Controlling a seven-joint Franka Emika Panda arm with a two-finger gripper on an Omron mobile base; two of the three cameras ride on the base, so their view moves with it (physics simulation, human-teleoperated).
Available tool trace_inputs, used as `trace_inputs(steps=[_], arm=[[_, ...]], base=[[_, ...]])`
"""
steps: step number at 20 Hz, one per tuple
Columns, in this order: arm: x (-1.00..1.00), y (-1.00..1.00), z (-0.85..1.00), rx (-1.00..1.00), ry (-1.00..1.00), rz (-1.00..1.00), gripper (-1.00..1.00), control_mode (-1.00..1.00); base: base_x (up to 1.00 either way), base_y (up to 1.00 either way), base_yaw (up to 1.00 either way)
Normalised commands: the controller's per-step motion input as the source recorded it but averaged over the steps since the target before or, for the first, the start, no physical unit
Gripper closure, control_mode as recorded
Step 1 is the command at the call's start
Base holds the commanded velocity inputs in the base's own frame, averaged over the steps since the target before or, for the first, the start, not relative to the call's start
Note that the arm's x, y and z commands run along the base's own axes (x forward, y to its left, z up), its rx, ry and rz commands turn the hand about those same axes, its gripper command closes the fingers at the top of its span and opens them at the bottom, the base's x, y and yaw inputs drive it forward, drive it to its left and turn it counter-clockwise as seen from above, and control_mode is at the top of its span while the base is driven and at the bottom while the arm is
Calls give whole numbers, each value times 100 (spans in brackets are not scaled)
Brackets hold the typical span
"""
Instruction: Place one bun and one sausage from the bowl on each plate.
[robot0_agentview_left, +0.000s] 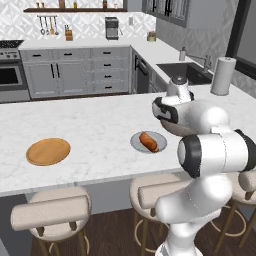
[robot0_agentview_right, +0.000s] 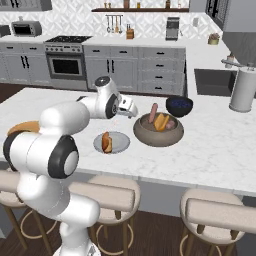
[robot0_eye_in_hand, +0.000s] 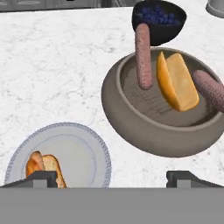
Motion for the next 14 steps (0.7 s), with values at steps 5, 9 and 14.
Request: trace_inputs(steps=[5,9,14], arm=[[52,-100,42,0,30,-14,-100,-100],[35,-100,5,2,26,-24,-100,-100],[14,-72,-8,3,11,-12,-100,-100]], base=[[0,0,0],[0,0,0],[0,0,0]])
